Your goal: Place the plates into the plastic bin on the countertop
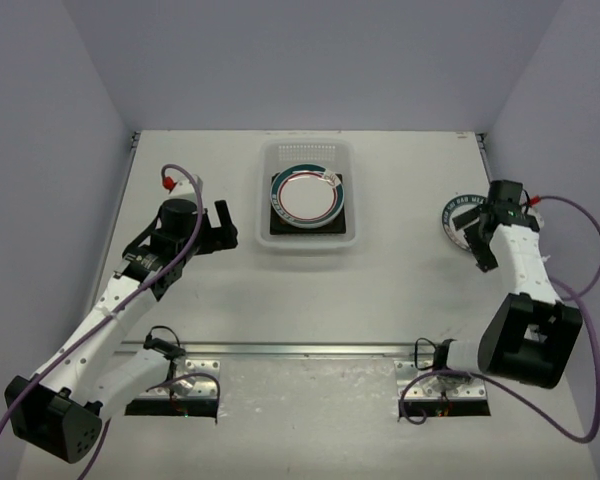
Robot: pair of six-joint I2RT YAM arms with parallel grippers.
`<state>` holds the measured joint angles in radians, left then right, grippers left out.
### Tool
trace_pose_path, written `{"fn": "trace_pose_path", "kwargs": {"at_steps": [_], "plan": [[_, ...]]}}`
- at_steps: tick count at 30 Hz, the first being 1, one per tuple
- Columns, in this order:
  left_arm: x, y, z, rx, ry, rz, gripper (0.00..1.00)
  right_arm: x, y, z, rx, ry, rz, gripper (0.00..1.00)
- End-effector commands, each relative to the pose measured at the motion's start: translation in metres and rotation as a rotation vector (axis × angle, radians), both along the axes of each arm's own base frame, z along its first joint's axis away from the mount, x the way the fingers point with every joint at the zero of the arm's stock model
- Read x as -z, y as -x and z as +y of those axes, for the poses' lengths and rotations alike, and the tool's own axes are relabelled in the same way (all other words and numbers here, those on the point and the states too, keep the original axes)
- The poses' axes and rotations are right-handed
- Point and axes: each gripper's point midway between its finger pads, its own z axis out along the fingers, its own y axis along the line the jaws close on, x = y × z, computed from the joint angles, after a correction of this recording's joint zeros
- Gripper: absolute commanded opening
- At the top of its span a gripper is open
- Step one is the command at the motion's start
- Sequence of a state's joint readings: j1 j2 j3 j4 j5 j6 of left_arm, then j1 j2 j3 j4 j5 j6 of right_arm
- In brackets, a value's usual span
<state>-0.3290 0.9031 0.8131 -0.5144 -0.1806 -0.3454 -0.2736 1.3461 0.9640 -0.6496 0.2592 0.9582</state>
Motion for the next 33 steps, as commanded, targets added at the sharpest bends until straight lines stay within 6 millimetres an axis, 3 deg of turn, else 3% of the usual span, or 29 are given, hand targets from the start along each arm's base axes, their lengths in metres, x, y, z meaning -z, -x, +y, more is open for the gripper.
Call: {"fn": "trace_pose_path", "kwargs": {"at_steps": [1, 3, 5, 6, 7, 11, 16, 22, 25, 29, 31, 32, 33], "plan": [[-0.017, -0.002, -0.010, 0.038, 0.024, -0.061, 1.00, 0.024, 0.008, -0.018, 0.337, -0.124, -0.219, 0.99], [-0.017, -0.001, -0.012, 0.046, 0.025, -0.061, 1.00, 0.042, 0.019, -0.017, 0.349, -0.099, -0.308, 0.99], [-0.018, 0.000, -0.015, 0.058, 0.026, -0.062, 1.00, 0.035, 0.005, -0.026, 0.355, -0.073, -0.498, 0.99], [-0.017, 0.000, -0.016, 0.063, 0.026, -0.060, 1.00, 0.044, 0.009, -0.024, 0.349, -0.093, -0.500, 0.99], [-0.017, 0.001, -0.017, 0.069, 0.025, -0.059, 1.00, 0.034, -0.002, -0.028, 0.323, -0.097, -0.571, 0.99], [-0.019, 0.003, -0.021, 0.083, 0.027, -0.066, 1.00, 0.046, -0.015, -0.038, 0.291, -0.118, -0.537, 0.98], [-0.019, 0.004, -0.025, 0.100, 0.030, -0.068, 1.00, 0.056, -0.019, -0.042, 0.295, -0.141, -0.633, 0.95], [-0.017, 0.005, -0.026, 0.106, 0.027, -0.062, 1.00, 0.074, -0.023, -0.048, 0.349, -0.174, -0.606, 0.89], [-0.016, 0.005, -0.027, 0.109, 0.025, -0.057, 1.00, 0.078, -0.032, -0.054, 0.358, -0.182, -0.594, 0.79], [-0.015, 0.005, -0.027, 0.108, 0.022, -0.050, 1.00, 0.093, -0.034, -0.051, 0.399, -0.244, -0.560, 0.53], [-0.015, 0.004, -0.027, 0.106, 0.019, -0.046, 1.00, 0.100, -0.032, -0.049, 0.414, -0.258, -0.542, 0.36], [-0.015, 0.004, -0.027, 0.105, 0.019, -0.046, 1.00, 0.102, -0.030, -0.049, 0.420, -0.261, -0.534, 0.32], [-0.015, 0.004, -0.027, 0.104, 0.019, -0.047, 1.00, 0.106, -0.029, -0.049, 0.428, -0.263, -0.526, 0.22]]}}
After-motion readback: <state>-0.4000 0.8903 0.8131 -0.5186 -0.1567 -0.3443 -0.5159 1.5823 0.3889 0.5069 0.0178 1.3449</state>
